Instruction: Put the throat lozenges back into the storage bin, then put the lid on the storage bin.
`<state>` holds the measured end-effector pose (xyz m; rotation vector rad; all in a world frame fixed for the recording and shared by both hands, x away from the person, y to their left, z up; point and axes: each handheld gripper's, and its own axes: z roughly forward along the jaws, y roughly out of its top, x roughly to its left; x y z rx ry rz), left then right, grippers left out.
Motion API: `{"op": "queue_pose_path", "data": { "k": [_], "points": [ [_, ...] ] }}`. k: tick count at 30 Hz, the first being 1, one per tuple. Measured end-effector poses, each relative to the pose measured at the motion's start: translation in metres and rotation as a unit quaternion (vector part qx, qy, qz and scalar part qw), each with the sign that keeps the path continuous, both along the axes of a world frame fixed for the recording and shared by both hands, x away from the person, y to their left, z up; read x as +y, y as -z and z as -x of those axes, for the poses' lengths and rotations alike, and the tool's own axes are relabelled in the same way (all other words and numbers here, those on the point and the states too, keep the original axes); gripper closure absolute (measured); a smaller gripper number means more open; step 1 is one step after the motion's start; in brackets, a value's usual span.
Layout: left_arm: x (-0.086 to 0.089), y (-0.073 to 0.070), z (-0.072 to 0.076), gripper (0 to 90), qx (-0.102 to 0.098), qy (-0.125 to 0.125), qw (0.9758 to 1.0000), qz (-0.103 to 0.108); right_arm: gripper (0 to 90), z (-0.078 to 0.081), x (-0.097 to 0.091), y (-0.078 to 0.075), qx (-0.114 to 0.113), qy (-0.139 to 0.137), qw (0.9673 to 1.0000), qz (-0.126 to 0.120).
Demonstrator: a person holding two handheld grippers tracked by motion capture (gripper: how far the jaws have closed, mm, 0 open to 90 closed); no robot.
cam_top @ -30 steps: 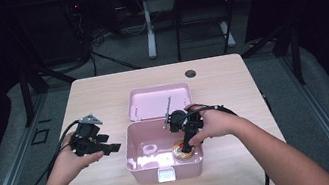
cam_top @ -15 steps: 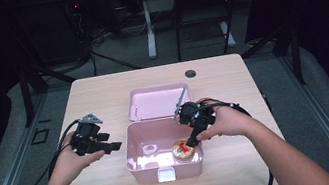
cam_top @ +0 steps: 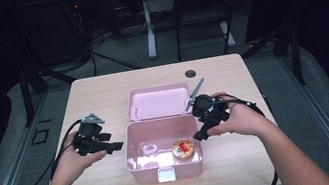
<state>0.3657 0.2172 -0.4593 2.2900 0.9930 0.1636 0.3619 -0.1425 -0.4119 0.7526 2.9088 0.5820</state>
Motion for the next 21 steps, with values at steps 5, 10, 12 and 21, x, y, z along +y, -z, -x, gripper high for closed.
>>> {"op": "queue_pose_path", "data": {
  "k": [5,10,12,21],
  "points": [
    [-0.001,0.0,0.0,36.9,-0.002,0.001,1.0,0.003,34.1,-0.002,-0.008,0.004,-0.014,0.026,0.9995,0.009],
    [-0.001,0.0,0.0,36.8,-0.004,0.001,1.0,0.006,34.0,-0.004,-0.015,0.012,-0.021,0.058,0.9981,0.01],
    [-0.002,0.0,0.0,36.8,-0.007,0.002,1.0,0.005,33.8,-0.004,-0.018,0.015,-0.019,0.068,0.9975,0.004],
    [-0.006,-0.001,0.002,36.8,-0.021,0.003,0.9997,0.01,34.1,-0.003,-0.026,0.029,-0.032,0.103,0.9942,0.005]
  ]
}}
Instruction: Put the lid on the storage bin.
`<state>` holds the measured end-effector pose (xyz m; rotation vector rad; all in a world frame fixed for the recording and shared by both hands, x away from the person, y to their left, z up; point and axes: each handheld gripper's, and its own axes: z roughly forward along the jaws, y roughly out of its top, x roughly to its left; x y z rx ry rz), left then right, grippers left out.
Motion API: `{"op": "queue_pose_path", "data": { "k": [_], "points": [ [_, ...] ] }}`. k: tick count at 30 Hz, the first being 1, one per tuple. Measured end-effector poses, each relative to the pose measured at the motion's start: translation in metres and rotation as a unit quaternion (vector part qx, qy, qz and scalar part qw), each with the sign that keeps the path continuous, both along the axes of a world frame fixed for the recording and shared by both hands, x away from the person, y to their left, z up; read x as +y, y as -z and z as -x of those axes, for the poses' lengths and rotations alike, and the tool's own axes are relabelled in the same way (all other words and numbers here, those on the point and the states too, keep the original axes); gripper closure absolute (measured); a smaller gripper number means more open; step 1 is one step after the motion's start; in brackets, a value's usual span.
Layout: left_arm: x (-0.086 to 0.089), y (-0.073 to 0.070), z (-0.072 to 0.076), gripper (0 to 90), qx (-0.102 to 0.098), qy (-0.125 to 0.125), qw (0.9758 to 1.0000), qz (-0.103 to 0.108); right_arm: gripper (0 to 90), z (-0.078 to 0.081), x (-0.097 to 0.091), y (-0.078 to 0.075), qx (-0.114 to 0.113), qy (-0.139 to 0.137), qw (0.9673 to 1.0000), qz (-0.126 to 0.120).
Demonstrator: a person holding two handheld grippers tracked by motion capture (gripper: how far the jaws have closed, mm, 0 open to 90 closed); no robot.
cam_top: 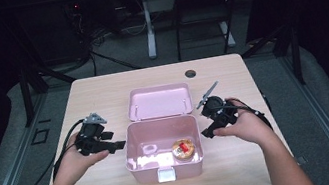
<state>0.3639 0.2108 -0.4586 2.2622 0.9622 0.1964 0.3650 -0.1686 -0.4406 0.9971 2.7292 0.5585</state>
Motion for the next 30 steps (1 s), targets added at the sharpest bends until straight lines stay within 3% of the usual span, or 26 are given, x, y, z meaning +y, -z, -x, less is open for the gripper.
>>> {"op": "queue_pose_path", "data": {
  "k": [8,15,20,24,27,30],
  "points": [
    [-0.003,-0.001,0.002,39.2,-0.019,-0.003,0.9997,0.016,38.3,0.004,-0.006,0.005,-0.026,0.031,0.9986,-0.034],
    [-0.004,0.0,0.002,42.0,-0.03,-0.009,0.9993,0.021,42.9,0.008,-0.009,0.008,-0.041,0.051,0.9971,-0.04],
    [-0.004,0.0,0.001,42.5,-0.038,-0.015,0.9985,0.036,44.8,0.011,-0.011,0.006,-0.059,0.064,0.9939,-0.068],
    [-0.003,0.001,0.001,42.7,-0.033,-0.023,0.9981,0.046,48.7,0.015,-0.01,0.0,-0.083,0.072,0.99,-0.088],
    [-0.003,-0.001,0.001,46.7,-0.028,-0.021,0.9979,0.055,51.3,0.018,-0.008,-0.004,-0.067,0.08,0.9875,-0.118],
    [-0.003,-0.002,0.002,49.4,-0.02,-0.023,0.9965,0.077,53.5,0.021,-0.005,-0.006,-0.067,0.09,0.9838,-0.14]
  ]
}}
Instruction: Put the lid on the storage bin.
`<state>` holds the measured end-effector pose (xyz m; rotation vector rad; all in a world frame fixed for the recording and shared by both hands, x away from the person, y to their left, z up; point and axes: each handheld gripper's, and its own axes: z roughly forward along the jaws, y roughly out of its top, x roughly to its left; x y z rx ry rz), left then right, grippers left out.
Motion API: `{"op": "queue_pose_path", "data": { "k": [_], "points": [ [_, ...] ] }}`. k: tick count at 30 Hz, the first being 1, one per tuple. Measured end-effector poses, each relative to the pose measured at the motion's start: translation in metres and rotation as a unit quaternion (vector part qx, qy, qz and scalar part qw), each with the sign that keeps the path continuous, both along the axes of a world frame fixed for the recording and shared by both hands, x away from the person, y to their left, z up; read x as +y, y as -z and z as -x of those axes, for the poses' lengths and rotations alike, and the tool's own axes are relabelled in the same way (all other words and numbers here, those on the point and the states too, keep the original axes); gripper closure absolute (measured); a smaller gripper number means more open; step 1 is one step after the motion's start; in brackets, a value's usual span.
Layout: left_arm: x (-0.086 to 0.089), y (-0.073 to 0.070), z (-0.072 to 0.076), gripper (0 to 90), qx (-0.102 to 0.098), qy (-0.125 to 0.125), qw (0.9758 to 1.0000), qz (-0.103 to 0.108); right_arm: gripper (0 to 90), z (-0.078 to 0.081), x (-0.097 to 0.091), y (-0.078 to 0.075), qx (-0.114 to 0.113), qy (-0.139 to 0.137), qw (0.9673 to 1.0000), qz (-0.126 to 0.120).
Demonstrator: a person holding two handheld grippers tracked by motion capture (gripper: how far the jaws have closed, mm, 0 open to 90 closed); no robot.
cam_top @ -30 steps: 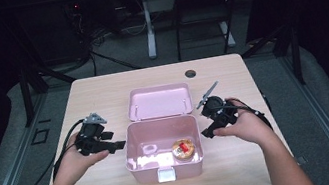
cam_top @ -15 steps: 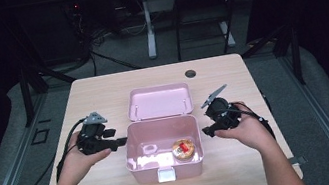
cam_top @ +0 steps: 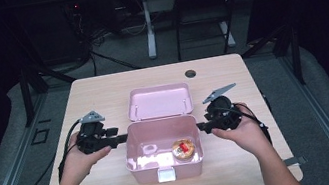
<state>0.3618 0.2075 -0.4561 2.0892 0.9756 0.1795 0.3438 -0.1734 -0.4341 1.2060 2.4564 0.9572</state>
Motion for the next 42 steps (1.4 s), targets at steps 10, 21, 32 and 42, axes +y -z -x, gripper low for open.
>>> {"op": "queue_pose_path", "data": {
  "k": [10,21,32,42],
  "points": [
    [-0.007,0.003,0.0,55.5,0.019,0.012,0.9997,0.003,58.8,-0.004,0.009,0.012,0.028,0.007,0.999,-0.035],
    [-0.014,0.006,0.002,65.4,0.023,0.014,0.9995,-0.016,65.6,-0.007,0.011,0.02,0.026,0.015,0.9991,-0.028],
    [-0.016,0.004,0.006,70.0,0.031,0.02,0.9992,-0.015,69.2,-0.008,0.007,0.021,0.024,0.026,0.999,-0.027],
    [-0.017,0.006,0.002,65.0,0.022,0.019,0.9994,-0.019,68.3,-0.006,0.005,0.021,0.032,0.024,0.9987,-0.031]
  ]
}}
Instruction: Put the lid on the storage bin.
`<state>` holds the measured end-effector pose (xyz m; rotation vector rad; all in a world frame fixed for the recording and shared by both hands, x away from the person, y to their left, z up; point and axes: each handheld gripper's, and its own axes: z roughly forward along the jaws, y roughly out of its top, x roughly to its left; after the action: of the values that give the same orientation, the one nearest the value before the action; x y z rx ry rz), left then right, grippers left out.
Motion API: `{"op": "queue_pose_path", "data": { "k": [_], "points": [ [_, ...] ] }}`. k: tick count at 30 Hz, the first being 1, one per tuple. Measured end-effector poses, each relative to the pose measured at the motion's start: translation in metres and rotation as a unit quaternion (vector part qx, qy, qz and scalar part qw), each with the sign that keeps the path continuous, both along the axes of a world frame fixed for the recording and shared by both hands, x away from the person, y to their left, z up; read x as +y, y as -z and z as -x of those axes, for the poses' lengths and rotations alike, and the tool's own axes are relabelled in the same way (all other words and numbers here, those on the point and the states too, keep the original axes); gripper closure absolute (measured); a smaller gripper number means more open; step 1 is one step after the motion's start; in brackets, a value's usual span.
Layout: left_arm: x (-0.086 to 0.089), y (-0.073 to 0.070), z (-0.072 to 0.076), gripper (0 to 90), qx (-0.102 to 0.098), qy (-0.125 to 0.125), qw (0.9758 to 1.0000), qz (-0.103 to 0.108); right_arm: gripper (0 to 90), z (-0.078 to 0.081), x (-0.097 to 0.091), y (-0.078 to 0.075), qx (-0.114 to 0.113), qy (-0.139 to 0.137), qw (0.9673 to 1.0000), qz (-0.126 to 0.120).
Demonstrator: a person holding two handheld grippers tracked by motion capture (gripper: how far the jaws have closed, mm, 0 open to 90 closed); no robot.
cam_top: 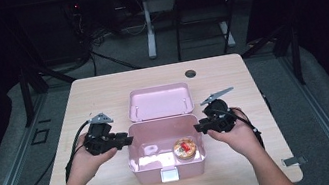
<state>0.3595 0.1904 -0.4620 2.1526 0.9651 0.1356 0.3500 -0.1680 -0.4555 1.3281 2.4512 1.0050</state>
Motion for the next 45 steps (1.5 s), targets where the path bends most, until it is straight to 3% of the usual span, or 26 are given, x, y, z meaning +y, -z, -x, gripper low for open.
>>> {"op": "queue_pose_path", "data": {
  "k": [7,15,28,37,45],
  "points": [
    [0.003,-0.003,-0.007,61.5,0.001,-0.006,1.0,0.002,68.1,0.0,-0.002,-0.001,0.009,-0.006,0.9999,-0.003],
    [0.005,-0.008,-0.02,57.6,0.006,-0.021,0.9994,0.026,68.1,0.001,-0.002,-0.001,0.01,-0.008,0.9999,-0.004],
    [0.003,-0.022,-0.042,53.9,-0.001,-0.037,0.9993,0.01,67.0,0.001,-0.002,0.001,0.01,-0.006,0.9999,-0.008],
    [-0.001,-0.027,-0.055,63.9,-0.004,-0.034,0.9994,-0.011,66.3,0.002,-0.002,0.002,0.013,-0.007,0.9999,-0.006],
    [-0.001,-0.028,-0.067,61.8,-0.021,-0.047,0.9986,0.011,66.2,0.002,-0.001,0.002,0.011,-0.007,0.9999,-0.005]
  ]
}}
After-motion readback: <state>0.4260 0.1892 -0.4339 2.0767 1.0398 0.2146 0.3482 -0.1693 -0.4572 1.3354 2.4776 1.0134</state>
